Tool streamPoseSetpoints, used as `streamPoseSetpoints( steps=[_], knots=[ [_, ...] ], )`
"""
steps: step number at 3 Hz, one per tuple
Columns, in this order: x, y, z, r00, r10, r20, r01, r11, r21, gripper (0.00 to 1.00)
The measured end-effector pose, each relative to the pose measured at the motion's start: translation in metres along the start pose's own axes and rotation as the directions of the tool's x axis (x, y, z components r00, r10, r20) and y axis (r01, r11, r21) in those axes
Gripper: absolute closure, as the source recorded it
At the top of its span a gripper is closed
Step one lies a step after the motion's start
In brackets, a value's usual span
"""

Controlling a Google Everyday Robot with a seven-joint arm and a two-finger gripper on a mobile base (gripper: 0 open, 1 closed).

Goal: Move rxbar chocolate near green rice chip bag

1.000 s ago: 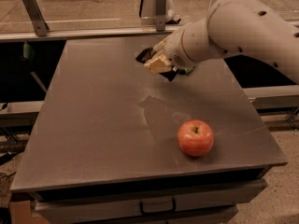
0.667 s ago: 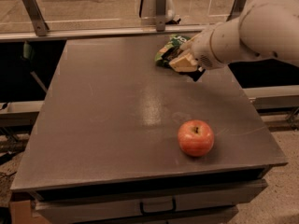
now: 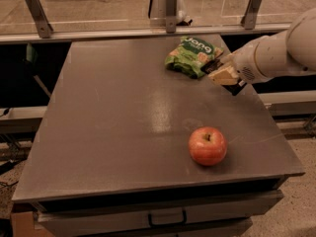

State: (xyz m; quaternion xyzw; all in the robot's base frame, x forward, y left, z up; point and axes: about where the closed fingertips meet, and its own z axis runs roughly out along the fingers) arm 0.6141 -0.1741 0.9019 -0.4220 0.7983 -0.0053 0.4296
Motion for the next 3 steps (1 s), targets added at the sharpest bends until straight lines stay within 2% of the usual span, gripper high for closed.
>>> streamPoseSetpoints(
  steps=[1, 2, 3],
  knots=[
    [0.017, -0.01, 0.014, 1.0, 0.018, -0.021, -0.019, 0.9995, -0.026, 1.0],
    [0.03, -0.021, 0.036, 0.998, 0.038, -0.044, -0.041, 0.9968, -0.069, 0.82],
    [0.04, -0.029, 0.05, 0.997, 0.049, -0.065, -0.055, 0.994, -0.094, 0.6]
  ],
)
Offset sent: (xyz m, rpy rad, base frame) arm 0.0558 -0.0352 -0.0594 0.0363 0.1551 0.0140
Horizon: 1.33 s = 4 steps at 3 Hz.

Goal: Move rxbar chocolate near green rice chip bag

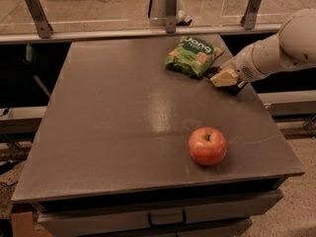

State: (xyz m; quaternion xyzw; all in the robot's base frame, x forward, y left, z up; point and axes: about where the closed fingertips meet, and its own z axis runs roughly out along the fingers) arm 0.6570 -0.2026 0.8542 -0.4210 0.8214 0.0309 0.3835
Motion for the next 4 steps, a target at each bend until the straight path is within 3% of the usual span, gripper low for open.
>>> streamPoseSetpoints(
  steps=[2, 3, 4],
  knots=[
    [0.0, -0.006, 0.015, 1.0, -0.001, 0.0, 0.001, 0.9995, -0.032, 0.13],
    [-0.022, -0.003, 0.023, 0.999, -0.029, 0.039, 0.031, 0.998, -0.054, 0.0],
    [-0.051, 0.008, 0.007, 0.99, -0.063, 0.123, 0.07, 0.996, -0.054, 0.0]
  ],
)
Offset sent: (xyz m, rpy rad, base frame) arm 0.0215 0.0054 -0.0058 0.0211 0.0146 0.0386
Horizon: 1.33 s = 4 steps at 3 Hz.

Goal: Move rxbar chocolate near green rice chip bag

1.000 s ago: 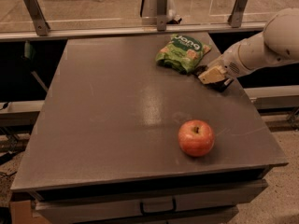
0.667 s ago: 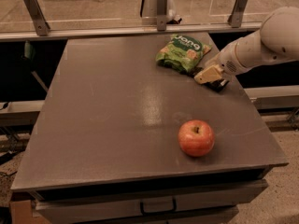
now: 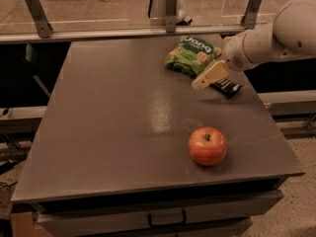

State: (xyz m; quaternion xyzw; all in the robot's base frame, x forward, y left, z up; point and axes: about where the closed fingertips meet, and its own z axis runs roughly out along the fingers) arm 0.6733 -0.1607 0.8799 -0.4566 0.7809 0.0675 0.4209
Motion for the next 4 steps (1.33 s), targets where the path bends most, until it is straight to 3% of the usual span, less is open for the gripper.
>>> streamPoseSetpoints(
  steps=[1, 2, 3, 4],
  knots=[
    [-0.018, 0.019, -0.039, 0.993, -0.015, 0.12, 0.018, 0.9996, -0.021, 0.0],
    [-0.036, 0.048, -0.107, 0.975, -0.066, 0.213, 0.067, 0.9977, 0.002, 0.0],
    [-0.05, 0.072, -0.198, 0.966, -0.143, 0.215, 0.119, 0.9858, 0.118, 0.0],
    [-0.065, 0.089, -0.284, 0.967, -0.202, 0.155, 0.154, 0.949, 0.275, 0.0]
  ],
)
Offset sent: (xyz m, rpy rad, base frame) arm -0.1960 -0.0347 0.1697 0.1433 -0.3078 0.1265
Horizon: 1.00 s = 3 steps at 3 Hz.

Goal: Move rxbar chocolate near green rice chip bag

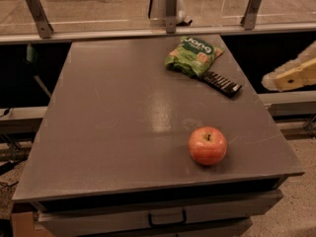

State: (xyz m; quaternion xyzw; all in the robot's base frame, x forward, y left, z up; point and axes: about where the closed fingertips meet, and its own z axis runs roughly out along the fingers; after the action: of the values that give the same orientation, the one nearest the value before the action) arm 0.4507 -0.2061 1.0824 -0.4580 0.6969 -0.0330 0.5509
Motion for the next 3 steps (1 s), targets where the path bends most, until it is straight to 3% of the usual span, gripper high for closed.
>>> streamPoseSetpoints(
  steps=[1, 2, 3],
  knots=[
    [-0.011, -0.001, -0.017, 1.0, -0.019, -0.014, 0.02, 0.9993, 0.032, 0.0],
    [-0.021, 0.002, -0.018, 0.999, -0.031, 0.005, 0.031, 0.999, 0.031, 0.0],
    [-0.02, -0.034, -0.024, 0.994, -0.109, 0.0, 0.108, 0.9899, 0.091, 0.0]
  ],
)
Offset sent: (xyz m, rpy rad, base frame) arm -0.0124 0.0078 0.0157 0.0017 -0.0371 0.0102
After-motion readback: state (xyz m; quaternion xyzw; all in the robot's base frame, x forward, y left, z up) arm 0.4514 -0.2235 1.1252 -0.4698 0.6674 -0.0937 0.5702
